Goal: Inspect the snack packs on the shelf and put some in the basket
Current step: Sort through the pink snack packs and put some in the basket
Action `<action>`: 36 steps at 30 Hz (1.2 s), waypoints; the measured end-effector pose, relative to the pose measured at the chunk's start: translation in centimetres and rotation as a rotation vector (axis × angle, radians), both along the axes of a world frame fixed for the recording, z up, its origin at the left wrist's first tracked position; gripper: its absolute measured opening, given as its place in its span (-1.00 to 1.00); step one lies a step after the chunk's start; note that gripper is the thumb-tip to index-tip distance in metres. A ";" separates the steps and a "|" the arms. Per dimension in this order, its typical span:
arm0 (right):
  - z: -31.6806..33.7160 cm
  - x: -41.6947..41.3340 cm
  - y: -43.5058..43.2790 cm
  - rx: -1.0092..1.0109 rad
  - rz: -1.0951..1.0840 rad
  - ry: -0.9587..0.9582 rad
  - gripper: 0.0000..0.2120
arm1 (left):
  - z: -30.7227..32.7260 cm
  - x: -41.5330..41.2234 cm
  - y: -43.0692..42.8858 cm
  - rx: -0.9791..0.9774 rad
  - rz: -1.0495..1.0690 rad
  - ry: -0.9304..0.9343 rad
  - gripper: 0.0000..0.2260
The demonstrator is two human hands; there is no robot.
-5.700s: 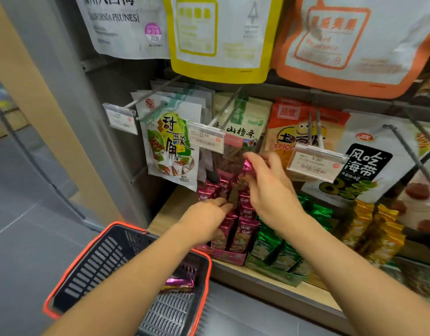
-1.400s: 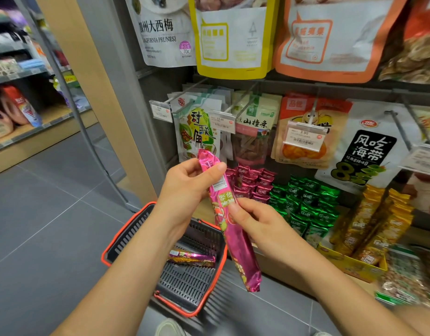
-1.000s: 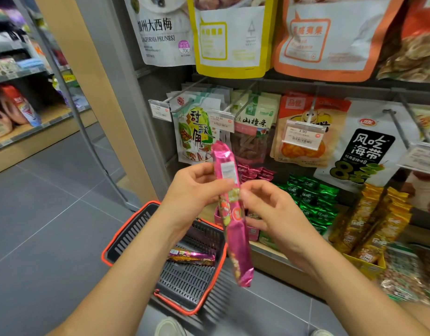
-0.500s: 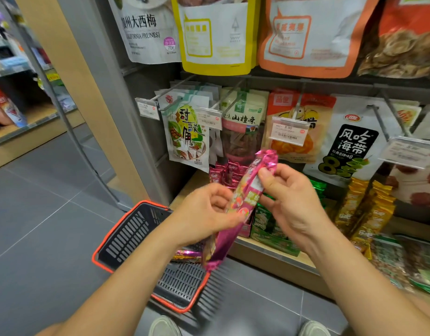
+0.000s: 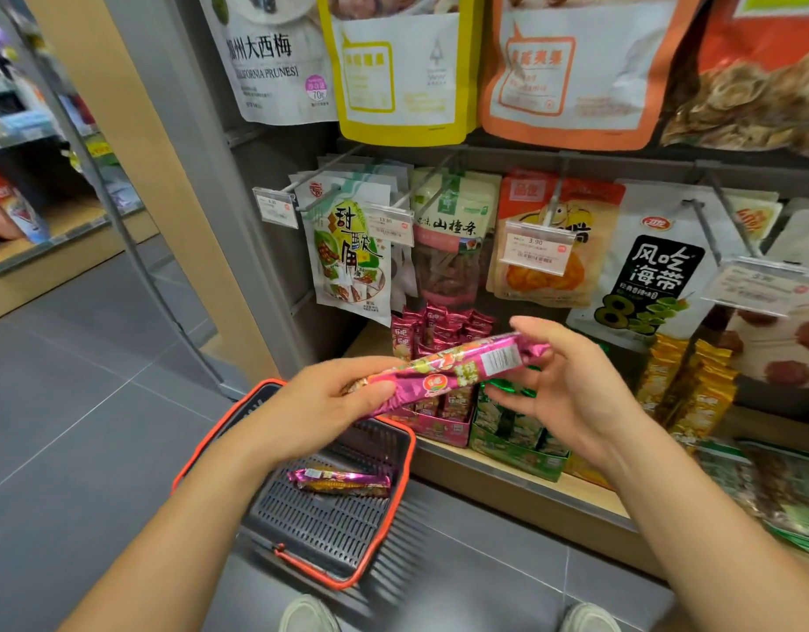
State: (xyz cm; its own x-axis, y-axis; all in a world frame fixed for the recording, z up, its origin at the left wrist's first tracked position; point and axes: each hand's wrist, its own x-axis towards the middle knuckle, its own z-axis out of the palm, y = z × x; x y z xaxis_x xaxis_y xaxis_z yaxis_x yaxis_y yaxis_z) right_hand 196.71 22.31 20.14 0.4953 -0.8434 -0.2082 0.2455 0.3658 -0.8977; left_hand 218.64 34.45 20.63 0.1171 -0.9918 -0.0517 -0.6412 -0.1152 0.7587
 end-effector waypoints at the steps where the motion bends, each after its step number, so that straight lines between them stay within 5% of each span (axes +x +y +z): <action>1: 0.0 0.0 0.1 -0.008 0.020 0.061 -0.81 | 0.2 0.2 0.1 -0.024 0.034 0.024 -0.73; 6: -0.6 0.0 0.4 -0.035 0.041 0.242 -0.88 | 1.1 1.9 0.8 -0.122 0.244 0.053 -0.63; 12: -0.9 0.5 -0.2 -0.049 -0.062 0.280 -0.85 | 1.7 3.2 1.4 0.103 0.074 0.047 -0.64; 18: -1.4 1.0 -0.2 -0.088 -0.121 0.320 -0.82 | 1.4 3.5 1.4 0.092 0.172 0.047 -0.50; 25: -1.1 0.7 0.0 -0.012 -0.041 0.123 -0.78 | 1.4 5.0 1.9 -0.176 0.135 0.683 -0.43; 29: -1.0 0.6 0.2 0.009 0.031 0.030 -0.76 | 1.2 5.3 1.6 -0.309 0.239 0.961 -0.70; 31: -1.1 0.6 0.2 0.017 0.052 0.001 -0.76 | 1.1 5.2 1.3 -0.331 0.364 1.022 -0.82; 36: -1.2 0.6 0.4 0.024 0.080 -0.019 -0.75 | 1.2 4.6 0.7 -0.429 0.567 0.911 -0.73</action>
